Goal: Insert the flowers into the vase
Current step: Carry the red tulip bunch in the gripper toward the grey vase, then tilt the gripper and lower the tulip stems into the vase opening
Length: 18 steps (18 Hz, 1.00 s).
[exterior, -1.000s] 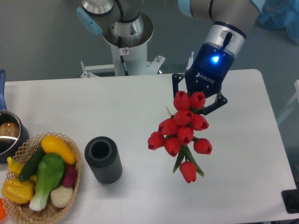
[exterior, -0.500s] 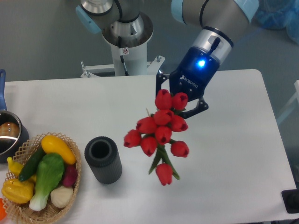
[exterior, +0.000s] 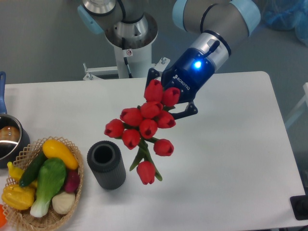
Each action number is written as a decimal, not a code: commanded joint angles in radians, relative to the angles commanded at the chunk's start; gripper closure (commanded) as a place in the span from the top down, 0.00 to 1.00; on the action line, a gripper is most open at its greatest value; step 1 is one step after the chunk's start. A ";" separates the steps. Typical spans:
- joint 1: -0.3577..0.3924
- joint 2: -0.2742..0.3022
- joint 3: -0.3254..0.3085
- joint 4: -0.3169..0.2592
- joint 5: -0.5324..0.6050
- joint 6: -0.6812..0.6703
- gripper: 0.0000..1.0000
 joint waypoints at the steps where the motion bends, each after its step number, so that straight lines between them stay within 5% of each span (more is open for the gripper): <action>1: -0.015 -0.014 0.024 0.000 0.000 -0.003 0.00; 8: -0.078 -0.060 0.060 0.011 -0.009 -0.040 0.00; 12: -0.112 -0.132 0.060 0.081 -0.043 -0.035 0.00; 18: -0.114 -0.134 0.060 0.081 -0.045 -0.038 0.00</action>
